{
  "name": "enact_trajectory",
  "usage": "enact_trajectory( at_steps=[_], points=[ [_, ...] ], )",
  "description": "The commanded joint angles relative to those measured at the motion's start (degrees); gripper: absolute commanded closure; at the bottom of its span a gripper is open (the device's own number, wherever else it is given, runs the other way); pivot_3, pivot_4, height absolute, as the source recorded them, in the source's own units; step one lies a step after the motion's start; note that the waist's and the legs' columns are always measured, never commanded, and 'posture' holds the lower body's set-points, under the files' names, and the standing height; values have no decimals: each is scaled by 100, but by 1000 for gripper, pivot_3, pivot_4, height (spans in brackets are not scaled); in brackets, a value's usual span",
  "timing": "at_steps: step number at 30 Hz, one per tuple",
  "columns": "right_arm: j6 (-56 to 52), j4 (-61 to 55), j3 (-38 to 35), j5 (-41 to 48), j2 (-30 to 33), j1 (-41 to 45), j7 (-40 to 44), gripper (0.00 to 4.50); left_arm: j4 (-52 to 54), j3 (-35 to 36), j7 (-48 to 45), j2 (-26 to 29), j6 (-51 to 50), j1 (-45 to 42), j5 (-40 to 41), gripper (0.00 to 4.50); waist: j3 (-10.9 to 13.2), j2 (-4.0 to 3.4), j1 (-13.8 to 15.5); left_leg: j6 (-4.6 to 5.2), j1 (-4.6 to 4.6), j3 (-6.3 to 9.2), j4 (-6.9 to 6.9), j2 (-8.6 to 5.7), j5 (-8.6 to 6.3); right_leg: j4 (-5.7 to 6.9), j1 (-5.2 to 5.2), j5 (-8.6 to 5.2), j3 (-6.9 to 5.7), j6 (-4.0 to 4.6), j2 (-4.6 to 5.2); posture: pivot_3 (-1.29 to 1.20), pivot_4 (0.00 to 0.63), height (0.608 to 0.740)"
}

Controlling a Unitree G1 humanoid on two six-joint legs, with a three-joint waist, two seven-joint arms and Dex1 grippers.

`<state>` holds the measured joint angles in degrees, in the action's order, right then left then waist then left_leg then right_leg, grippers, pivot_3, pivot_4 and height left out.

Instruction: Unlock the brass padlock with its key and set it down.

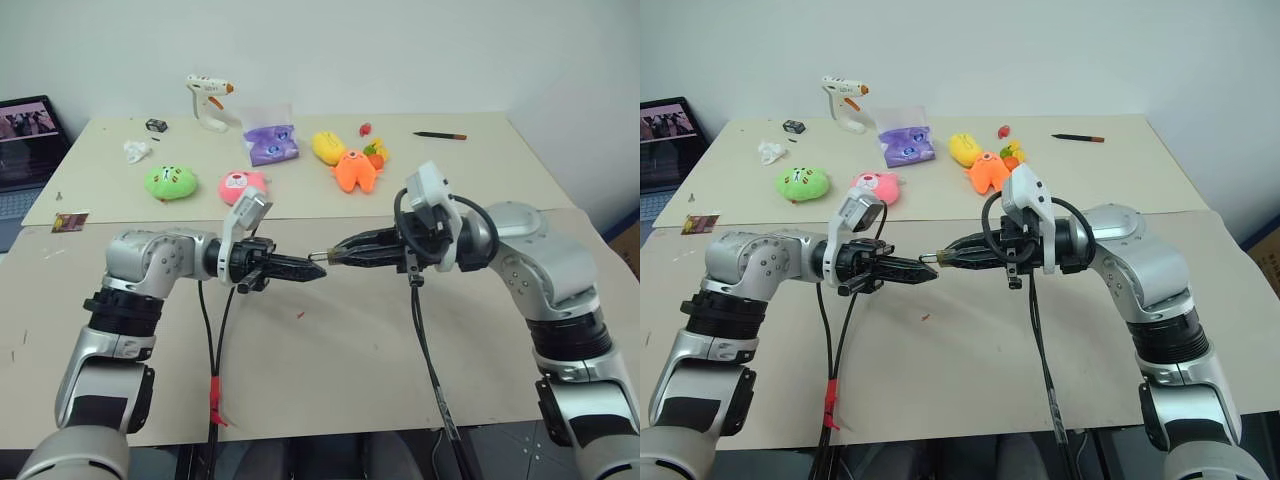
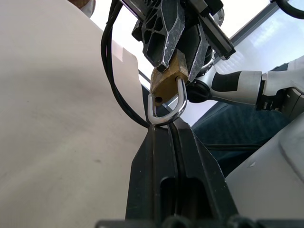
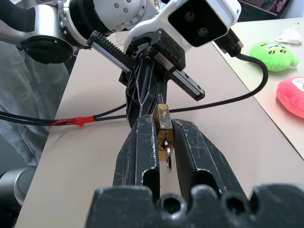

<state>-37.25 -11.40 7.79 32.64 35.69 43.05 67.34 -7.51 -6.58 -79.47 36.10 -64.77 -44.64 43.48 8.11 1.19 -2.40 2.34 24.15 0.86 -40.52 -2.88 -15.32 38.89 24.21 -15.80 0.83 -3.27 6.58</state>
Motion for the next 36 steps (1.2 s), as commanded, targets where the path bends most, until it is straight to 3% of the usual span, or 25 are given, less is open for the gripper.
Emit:
enact_trajectory(
  at_steps=[1,20,27,36],
  points=[
    [157,-53,-172,1,34,200,-1,4320,172,-114,-190,126,126,95,-20,4450,0,0,-2,0,-1,0,0,0,0,0,0,0,0,0,0,0,150,740],
    [-175,-434,-218,273,189,137,-12,4320,-305,-309,-223,23,736,-53,-451,4450,0,0,29,1,1,3,0,-1,0,-1,-1,0,-1,0,1,0,150,740],
    [-368,-677,-220,443,236,19,-116,4320,-1062,235,556,-604,1104,-621,-576,4450,0,1,117,2,2,3,-1,-4,-1,-2,-2,0,-3,0,4,0,150,740],
    [-209,-551,-170,334,217,34,-154,4320,-226,-134,102,-241,460,-407,-368,4450,0,0,108,3,2,2,-1,-4,-1,0,-1,0,-1,0,3,0,150,740]
  ],
)
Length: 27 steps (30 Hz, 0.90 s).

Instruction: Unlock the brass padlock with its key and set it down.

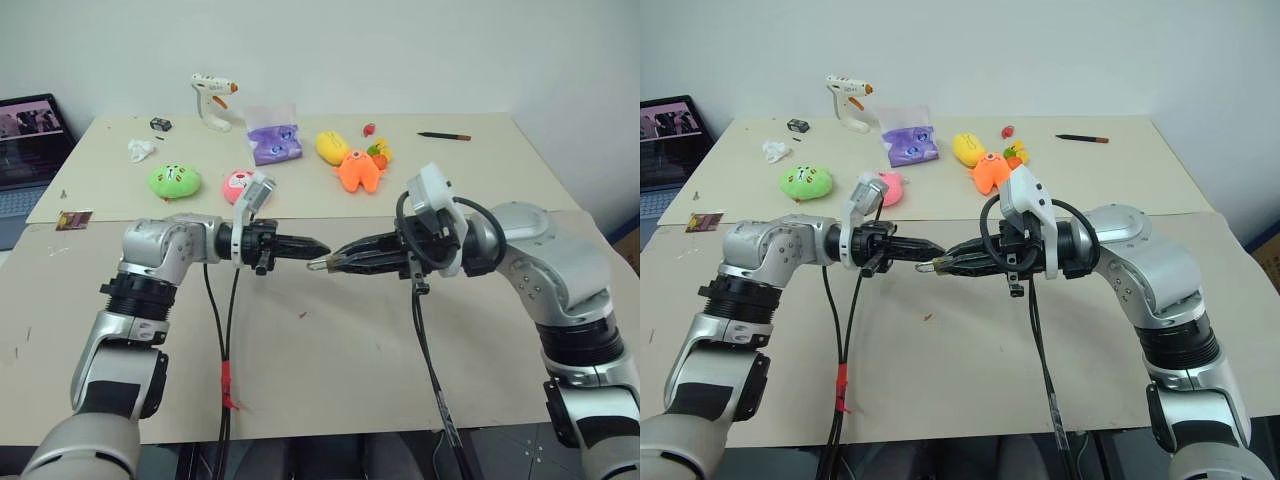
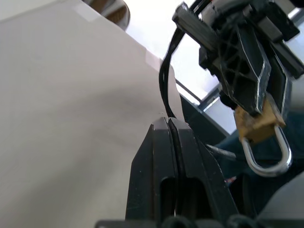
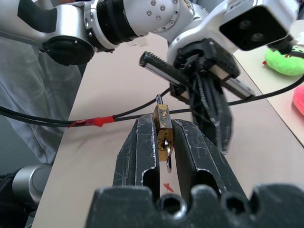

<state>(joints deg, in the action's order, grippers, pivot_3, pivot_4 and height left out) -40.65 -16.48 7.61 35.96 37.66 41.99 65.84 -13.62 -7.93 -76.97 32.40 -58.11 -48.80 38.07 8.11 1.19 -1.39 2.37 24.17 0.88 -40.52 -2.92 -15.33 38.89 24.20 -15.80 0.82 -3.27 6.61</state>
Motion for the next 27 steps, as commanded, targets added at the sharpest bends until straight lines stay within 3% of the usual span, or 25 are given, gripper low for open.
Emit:
enact_trajectory(
  at_steps=[1,27],
  points=[
    [149,-20,-154,-15,23,149,1,4320,486,1,-165,161,-260,38,206,4450,0,0,15,0,0,0,-1,0,0,-1,-1,0,0,0,0,0,150,740],
    [781,677,-14,-546,-88,230,153,4320,844,186,24,186,-606,6,590,4450,0,0,34,0,0,0,-2,-1,0,-2,-1,0,-1,0,0,0,150,740]
  ],
)
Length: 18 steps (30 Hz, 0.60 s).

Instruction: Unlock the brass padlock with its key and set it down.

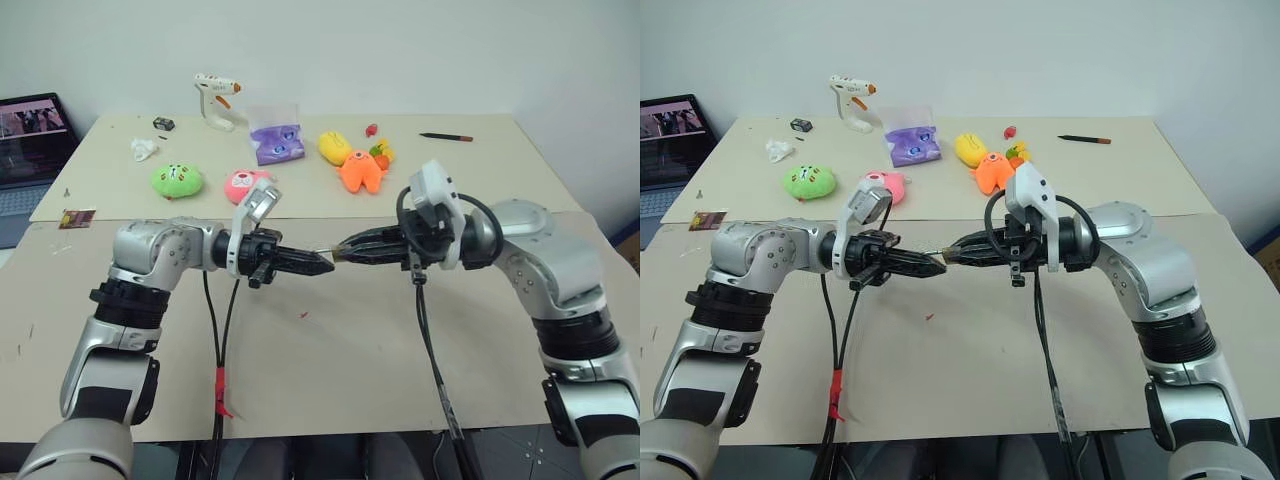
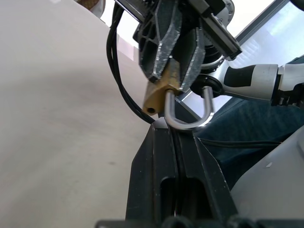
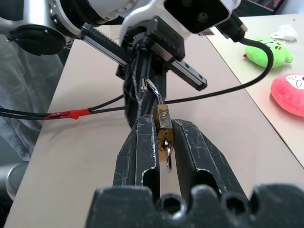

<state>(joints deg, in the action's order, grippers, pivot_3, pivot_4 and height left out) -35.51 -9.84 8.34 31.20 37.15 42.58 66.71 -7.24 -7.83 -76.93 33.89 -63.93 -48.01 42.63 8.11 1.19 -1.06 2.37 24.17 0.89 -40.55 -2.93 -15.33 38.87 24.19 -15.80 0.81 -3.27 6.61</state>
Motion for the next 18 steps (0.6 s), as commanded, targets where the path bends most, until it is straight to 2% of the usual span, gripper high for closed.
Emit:
enact_trajectory(
  at_steps=[1,12,18],
  points=[
    [298,43,-80,-93,-43,170,82,4320,215,183,25,49,-32,-66,150,4450,0,0,0,0,0,0,0,0,0,0,0,0,0,0,0,0,150,740],
    [394,174,-92,-243,-68,86,175,4320,290,287,136,58,-67,-15,241,4450,0,0,0,0,0,0,0,0,0,0,0,0,0,0,0,0,150,740],
    [255,340,-290,-168,100,62,271,4320,889,432,238,380,9,385,266,4450,0,0,-7,-1,0,0,0,2,0,-1,1,0,0,0,0,0,150,740]
  ],
)
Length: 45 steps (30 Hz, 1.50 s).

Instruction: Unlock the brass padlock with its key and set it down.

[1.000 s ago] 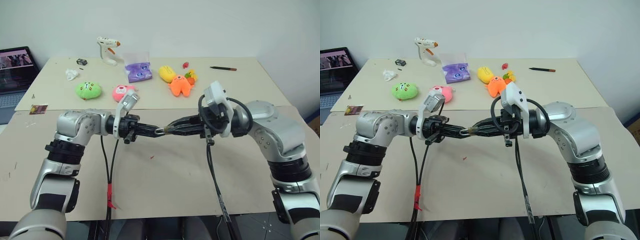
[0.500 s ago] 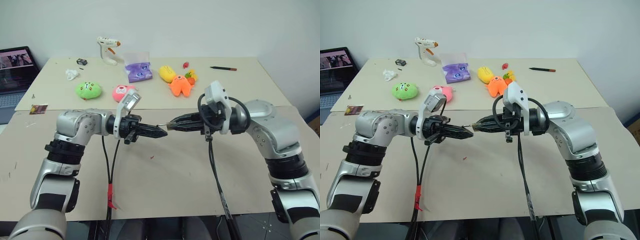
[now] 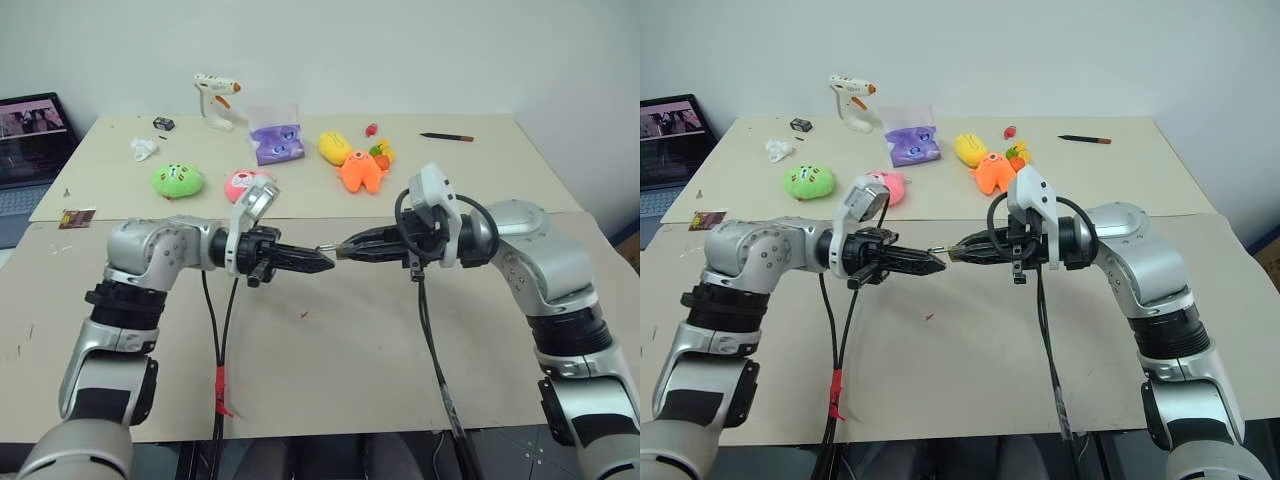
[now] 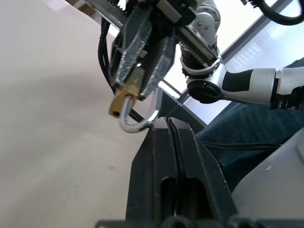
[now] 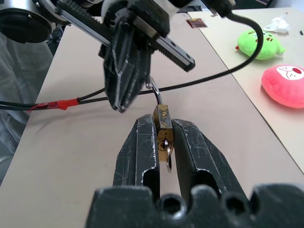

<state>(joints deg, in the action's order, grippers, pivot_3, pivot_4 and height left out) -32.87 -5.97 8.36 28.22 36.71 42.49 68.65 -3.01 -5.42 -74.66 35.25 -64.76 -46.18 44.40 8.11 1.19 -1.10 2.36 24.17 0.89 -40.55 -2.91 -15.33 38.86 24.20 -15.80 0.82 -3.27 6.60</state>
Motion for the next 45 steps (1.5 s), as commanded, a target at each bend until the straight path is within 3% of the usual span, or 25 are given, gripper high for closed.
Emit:
enact_trajectory(
  at_steps=[1,4,7,12,15,18,25,31,37,43,45],
  points=[
    [-103,-24,-335,196,196,68,112,4320,672,181,0,384,157,360,56,4450,0,0,-7,0,0,-2,1,1,0,-1,-1,0,1,0,1,0,150,740],
    [-234,84,-391,267,284,67,151,4320,1145,177,-7,701,297,707,29,4450,0,0,-7,0,0,-1,4,2,0,-3,0,0,2,0,1,0,150,740],
    [-291,293,-442,242,330,54,117,4320,1444,462,319,793,378,934,88,3773,0,0,10,-1,-1,0,4,5,0,-12,-4,0,3,0,1,0,150,740],
    [-446,294,-384,295,373,-119,166,4320,1793,1182,1007,725,57,1037,584,2047,0,0,36,-1,0,1,5,6,0,-21,-5,0,2,0,1,0,150,740],
    [-646,356,-257,263,404,-296,193,4320,2166,1390,1205,993,-28,1204,708,908,0,0,29,-1,0,0,13,5,0,-23,-5,0,3,0,2,0,150,740],
    [-1119,447,-174,427,347,-384,219,4320,2514,1556,1290,1401,118,1400,608,44,0,0,9,-3,1,-1,18,5,1,-28,-2,0,4,0,2,0,150,740],
    [-2541,625,532,632,180,-381,283,4320,3042,1658,1758,1644,728,1614,291,44,0,0,25,-8,-5,-2,25,9,4,-74,-9,0,7,0,1,0,150,740],
    [-3231,1961,1064,462,-512,186,263,4320,3648,1437,2118,1568,1038,1938,153,44,0,0,15,-13,-2,-6,40,8,6,-72,-2,1,12,1,2,0,150,740],
    [-2729,3852,1190,-129,-1312,1054,166,4320,4230,1339,2697,1206,1371,2247,40,44,0,0,8,-18,-7,-7,45,7,9,-73,-4,1,13,1,2,0,150,740],
    [-2079,5209,1394,-873,-1607,1302,393,4320,4531,1277,2906,1202,1784,2424,-264,44,-7,9,-3,-21,-16,-6,52,7,11,-71,-12,2,11,2,0,0,150,740],
    [-1867,5486,1430,-1066,-1610,1283,456,3388,4485,1253,2947,1180,1824,2397,-275,0,-10,14,-1,-22,-51,-6,54,6,10,-80,-30,2,11,3,1,0,150,740]
  ],
)
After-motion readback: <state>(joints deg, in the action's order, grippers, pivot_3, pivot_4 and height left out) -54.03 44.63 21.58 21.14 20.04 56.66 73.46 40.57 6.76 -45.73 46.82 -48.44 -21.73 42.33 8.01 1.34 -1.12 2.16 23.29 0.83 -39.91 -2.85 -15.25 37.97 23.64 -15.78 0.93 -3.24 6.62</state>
